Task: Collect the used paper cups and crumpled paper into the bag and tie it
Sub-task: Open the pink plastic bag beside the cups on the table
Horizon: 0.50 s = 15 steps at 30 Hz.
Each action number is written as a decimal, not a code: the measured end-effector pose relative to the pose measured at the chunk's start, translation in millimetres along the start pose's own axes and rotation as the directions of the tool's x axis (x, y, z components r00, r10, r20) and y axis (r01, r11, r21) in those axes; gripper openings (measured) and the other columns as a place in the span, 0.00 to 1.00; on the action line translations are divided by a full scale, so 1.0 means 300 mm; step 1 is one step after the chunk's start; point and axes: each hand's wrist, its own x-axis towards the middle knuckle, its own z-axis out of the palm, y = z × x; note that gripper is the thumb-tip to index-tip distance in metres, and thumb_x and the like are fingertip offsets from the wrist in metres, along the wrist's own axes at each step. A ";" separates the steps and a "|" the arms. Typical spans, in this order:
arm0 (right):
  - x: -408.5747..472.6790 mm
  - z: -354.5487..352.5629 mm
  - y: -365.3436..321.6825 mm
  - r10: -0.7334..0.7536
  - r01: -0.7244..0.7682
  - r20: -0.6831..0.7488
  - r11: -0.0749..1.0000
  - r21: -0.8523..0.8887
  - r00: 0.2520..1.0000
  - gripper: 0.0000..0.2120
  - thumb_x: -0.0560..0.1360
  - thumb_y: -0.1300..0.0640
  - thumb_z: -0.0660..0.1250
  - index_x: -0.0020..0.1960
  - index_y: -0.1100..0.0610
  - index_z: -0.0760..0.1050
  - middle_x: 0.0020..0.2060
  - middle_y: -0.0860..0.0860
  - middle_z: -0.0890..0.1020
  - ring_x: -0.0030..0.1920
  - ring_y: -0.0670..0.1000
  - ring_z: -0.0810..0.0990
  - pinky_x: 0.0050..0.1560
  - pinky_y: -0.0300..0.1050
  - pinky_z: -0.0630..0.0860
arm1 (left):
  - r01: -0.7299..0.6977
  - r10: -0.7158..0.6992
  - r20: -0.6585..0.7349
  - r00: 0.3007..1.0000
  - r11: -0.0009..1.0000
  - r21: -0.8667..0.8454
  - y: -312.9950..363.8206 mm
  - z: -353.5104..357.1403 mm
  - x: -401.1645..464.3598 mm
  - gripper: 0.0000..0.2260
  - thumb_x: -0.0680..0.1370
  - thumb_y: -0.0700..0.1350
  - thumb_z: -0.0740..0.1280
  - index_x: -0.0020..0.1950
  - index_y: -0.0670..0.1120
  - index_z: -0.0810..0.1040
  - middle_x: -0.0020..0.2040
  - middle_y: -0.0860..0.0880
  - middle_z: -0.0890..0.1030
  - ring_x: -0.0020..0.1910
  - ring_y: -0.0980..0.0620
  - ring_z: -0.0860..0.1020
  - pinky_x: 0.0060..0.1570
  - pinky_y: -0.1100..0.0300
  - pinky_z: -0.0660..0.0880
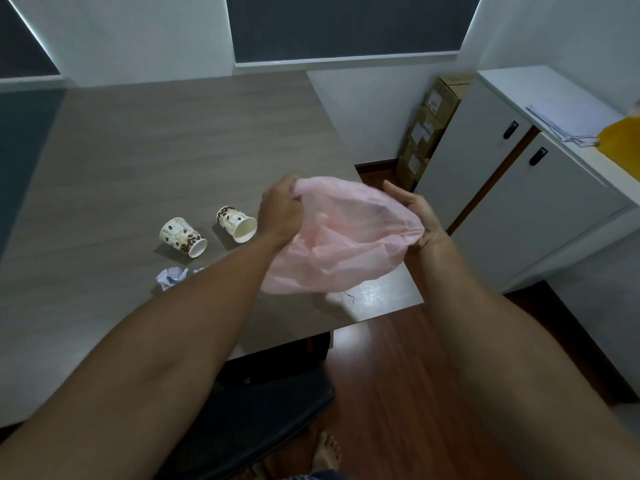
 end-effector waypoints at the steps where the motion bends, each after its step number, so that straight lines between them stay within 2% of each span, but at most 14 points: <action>1: -0.016 -0.029 -0.023 0.025 -0.025 0.004 0.999 -0.041 1.000 0.21 0.80 0.46 0.65 0.58 0.63 0.81 0.56 0.58 0.81 0.57 0.59 0.81 0.72 0.55 0.71 | 0.009 -0.009 0.000 1.000 1.000 -0.027 -0.009 -0.018 0.013 0.17 0.71 0.36 0.59 0.53 0.47 0.81 0.50 0.43 0.84 0.49 0.40 0.80 0.49 0.49 0.77; 2: -0.026 -0.056 -0.044 0.040 -0.041 -0.005 0.996 -0.082 0.999 0.26 0.78 0.43 0.67 0.61 0.65 0.79 0.59 0.60 0.81 0.60 0.61 0.80 0.74 0.58 0.68 | -0.004 0.005 0.028 1.000 1.000 -0.011 -0.020 -0.033 0.023 0.18 0.70 0.35 0.58 0.54 0.47 0.81 0.51 0.43 0.84 0.50 0.41 0.80 0.51 0.50 0.77; 4: -0.042 -0.056 -0.071 0.062 -0.076 -0.069 0.973 -0.220 0.996 0.35 0.73 0.37 0.69 0.65 0.66 0.77 0.61 0.62 0.81 0.62 0.63 0.80 0.71 0.61 0.71 | 0.005 -0.005 0.078 0.997 1.000 -0.006 -0.027 -0.039 0.031 0.17 0.71 0.37 0.58 0.53 0.46 0.82 0.50 0.45 0.84 0.50 0.43 0.80 0.50 0.54 0.76; 5: -0.038 -0.043 -0.072 0.019 -0.069 -0.159 0.947 -0.314 0.987 0.37 0.73 0.35 0.68 0.66 0.65 0.77 0.61 0.62 0.82 0.62 0.63 0.81 0.68 0.61 0.74 | 0.043 -0.039 0.073 0.997 0.998 -0.047 -0.020 -0.030 0.031 0.15 0.73 0.37 0.59 0.52 0.46 0.82 0.49 0.47 0.84 0.49 0.44 0.80 0.48 0.56 0.74; 6: -0.027 -0.032 -0.066 -0.111 -0.018 -0.284 0.909 -0.416 0.952 0.36 0.74 0.33 0.67 0.66 0.63 0.76 0.59 0.60 0.82 0.61 0.62 0.82 0.65 0.61 0.76 | 0.086 -0.082 0.049 0.995 0.992 -0.094 -0.003 -0.019 0.028 0.14 0.75 0.36 0.59 0.52 0.46 0.83 0.50 0.48 0.84 0.49 0.46 0.80 0.47 0.59 0.72; 7: -0.009 -0.026 -0.053 -0.326 0.083 -0.391 0.848 -0.523 0.861 0.33 0.75 0.31 0.65 0.64 0.59 0.77 0.57 0.56 0.83 0.59 0.59 0.82 0.63 0.59 0.78 | 0.129 -0.127 0.025 0.992 0.983 -0.133 0.011 -0.006 0.026 0.15 0.75 0.36 0.60 0.53 0.45 0.83 0.50 0.49 0.84 0.50 0.48 0.80 0.47 0.60 0.71; 8: 0.003 -0.008 -0.035 -0.582 0.197 -0.433 0.724 -0.661 0.688 0.30 0.75 0.30 0.63 0.62 0.55 0.76 0.54 0.52 0.82 0.57 0.54 0.82 0.60 0.58 0.79 | 0.156 -0.157 0.006 0.988 0.974 -0.165 0.025 0.005 0.021 0.15 0.75 0.36 0.60 0.54 0.45 0.84 0.51 0.49 0.85 0.50 0.49 0.80 0.47 0.61 0.71; 9: 0.007 0.018 -0.012 -0.769 0.257 -0.406 0.575 -0.777 0.494 0.28 0.75 0.29 0.61 0.60 0.51 0.76 0.53 0.49 0.81 0.56 0.50 0.81 0.58 0.56 0.80 | 0.178 -0.182 0.001 0.983 0.965 -0.195 0.034 0.012 0.022 0.16 0.75 0.36 0.60 0.55 0.45 0.84 0.52 0.49 0.85 0.51 0.49 0.80 0.48 0.61 0.72; 10: 0.012 0.047 0.015 -0.869 0.259 -0.348 0.447 -0.856 0.351 0.29 0.75 0.28 0.61 0.61 0.50 0.74 0.55 0.48 0.80 0.56 0.48 0.80 0.58 0.55 0.79 | 0.197 -0.202 0.001 0.979 0.956 -0.217 0.041 0.013 0.025 0.16 0.75 0.36 0.60 0.56 0.45 0.84 0.52 0.49 0.85 0.51 0.49 0.80 0.48 0.62 0.72; 11: 0.021 0.070 0.053 -0.912 0.226 -0.301 0.367 -0.902 0.279 0.32 0.73 0.27 0.61 0.65 0.49 0.72 0.59 0.48 0.78 0.59 0.48 0.78 0.59 0.56 0.78 | 0.211 -0.217 0.000 0.976 0.949 -0.236 0.046 0.012 0.032 0.17 0.75 0.36 0.60 0.56 0.45 0.84 0.52 0.49 0.85 0.51 0.49 0.80 0.47 0.62 0.72; 12: 0.030 0.088 0.098 -0.911 0.153 -0.315 0.362 -0.920 0.266 0.39 0.70 0.25 0.64 0.70 0.49 0.68 0.65 0.49 0.74 0.64 0.50 0.75 0.63 0.57 0.75 | 0.223 -0.230 0.000 0.973 0.943 -0.249 0.054 0.008 0.039 0.17 0.74 0.35 0.60 0.55 0.45 0.84 0.51 0.49 0.85 0.50 0.49 0.80 0.46 0.62 0.72; 13: 0.034 0.106 0.145 -0.866 0.070 -0.395 0.435 -0.898 0.307 0.47 0.65 0.24 0.67 0.75 0.49 0.61 0.71 0.51 0.69 0.70 0.54 0.71 0.66 0.60 0.71 | 0.232 -0.240 0.000 0.971 0.937 -0.262 0.062 0.004 0.045 0.17 0.74 0.35 0.59 0.55 0.45 0.84 0.51 0.49 0.85 0.50 0.48 0.80 0.45 0.61 0.73; 14: 0.044 0.111 0.195 -0.756 -0.014 -0.528 0.567 -0.823 0.387 0.55 0.61 0.25 0.72 0.78 0.48 0.55 0.74 0.53 0.64 0.72 0.58 0.68 0.68 0.64 0.69 | 0.235 -0.247 -0.008 0.969 0.933 -0.274 0.070 -0.001 0.050 0.18 0.73 0.35 0.59 0.54 0.45 0.84 0.50 0.49 0.85 0.50 0.47 0.81 0.45 0.59 0.75; 15: 0.052 0.110 0.244 -0.611 -0.080 -0.635 0.688 -0.721 0.472 0.57 0.60 0.29 0.77 0.78 0.47 0.52 0.75 0.55 0.61 0.72 0.61 0.68 0.67 0.67 0.69 | 0.232 -0.248 -0.020 0.969 0.930 -0.284 0.075 -0.010 0.055 0.18 0.72 0.35 0.59 0.53 0.46 0.84 0.49 0.49 0.85 0.49 0.47 0.81 0.46 0.57 0.77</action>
